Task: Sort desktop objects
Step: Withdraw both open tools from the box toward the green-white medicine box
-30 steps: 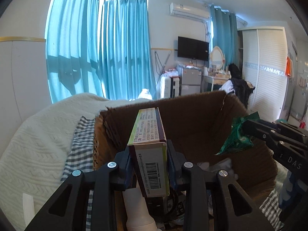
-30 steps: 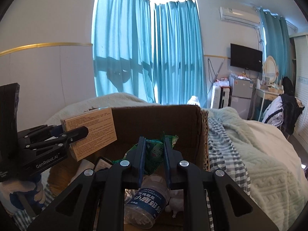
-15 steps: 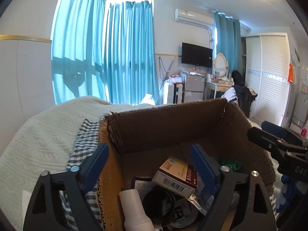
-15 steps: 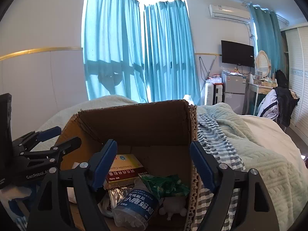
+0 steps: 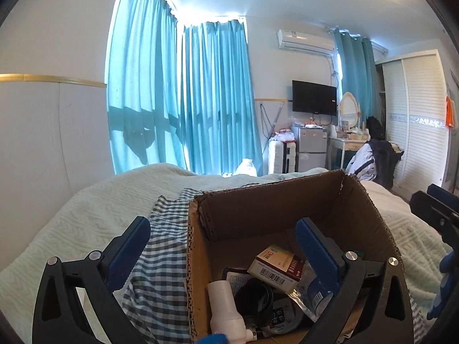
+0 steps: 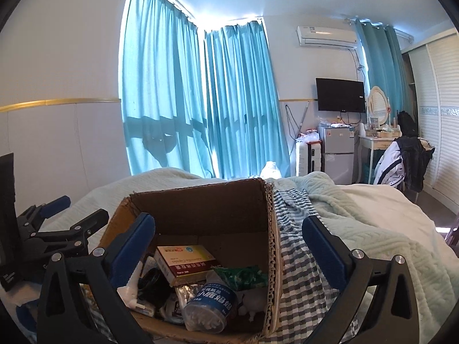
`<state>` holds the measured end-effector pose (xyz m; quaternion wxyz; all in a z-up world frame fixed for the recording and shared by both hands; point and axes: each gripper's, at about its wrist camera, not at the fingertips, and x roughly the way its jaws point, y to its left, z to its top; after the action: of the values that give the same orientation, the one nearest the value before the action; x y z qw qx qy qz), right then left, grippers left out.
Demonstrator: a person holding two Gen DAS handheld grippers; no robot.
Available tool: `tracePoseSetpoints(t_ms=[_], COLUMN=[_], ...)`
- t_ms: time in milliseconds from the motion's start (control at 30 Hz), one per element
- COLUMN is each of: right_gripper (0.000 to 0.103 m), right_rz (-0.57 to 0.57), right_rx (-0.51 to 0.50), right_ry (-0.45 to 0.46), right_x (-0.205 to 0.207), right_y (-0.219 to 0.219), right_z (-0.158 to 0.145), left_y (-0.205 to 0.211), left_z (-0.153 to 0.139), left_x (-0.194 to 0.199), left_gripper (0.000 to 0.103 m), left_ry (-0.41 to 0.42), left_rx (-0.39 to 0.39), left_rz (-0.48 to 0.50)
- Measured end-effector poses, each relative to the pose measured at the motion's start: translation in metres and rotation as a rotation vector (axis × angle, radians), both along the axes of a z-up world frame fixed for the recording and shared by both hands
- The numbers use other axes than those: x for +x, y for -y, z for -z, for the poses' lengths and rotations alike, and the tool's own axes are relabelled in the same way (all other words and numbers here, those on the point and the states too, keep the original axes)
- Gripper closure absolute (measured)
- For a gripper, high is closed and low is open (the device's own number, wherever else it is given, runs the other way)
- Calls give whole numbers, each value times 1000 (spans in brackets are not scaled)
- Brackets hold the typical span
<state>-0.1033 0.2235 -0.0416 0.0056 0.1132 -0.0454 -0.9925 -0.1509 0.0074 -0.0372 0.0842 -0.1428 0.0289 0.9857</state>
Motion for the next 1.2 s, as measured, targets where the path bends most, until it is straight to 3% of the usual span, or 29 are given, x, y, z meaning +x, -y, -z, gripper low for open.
tracePoseSetpoints(t_ms=[333, 633, 833, 933, 1100, 1200], right_gripper=[0, 0, 0, 0, 0, 0], right_rz=[-23, -82, -81, -96, -117, -117], right_rx=[13, 44, 12, 7, 8, 18], right_ry=[-15, -70, -37, -25, 35, 106], right_x=[41, 71, 82, 89, 92, 91], right_y=[10, 20, 18, 17, 20, 23], right_z=[-5, -7, 10, 22, 36, 45], left_y=[9, 27, 34, 41, 34, 30], left_z=[-11, -8, 1, 7, 21, 32], left_x=[33, 57, 69, 79, 90, 88], left_gripper=[0, 0, 0, 0, 0, 0], left_ry=[-8, -33, 13, 40, 100, 169], left_rx=[14, 92, 99, 141, 54, 41], left_rz=[-40, -143, -164, -139, -130, -108])
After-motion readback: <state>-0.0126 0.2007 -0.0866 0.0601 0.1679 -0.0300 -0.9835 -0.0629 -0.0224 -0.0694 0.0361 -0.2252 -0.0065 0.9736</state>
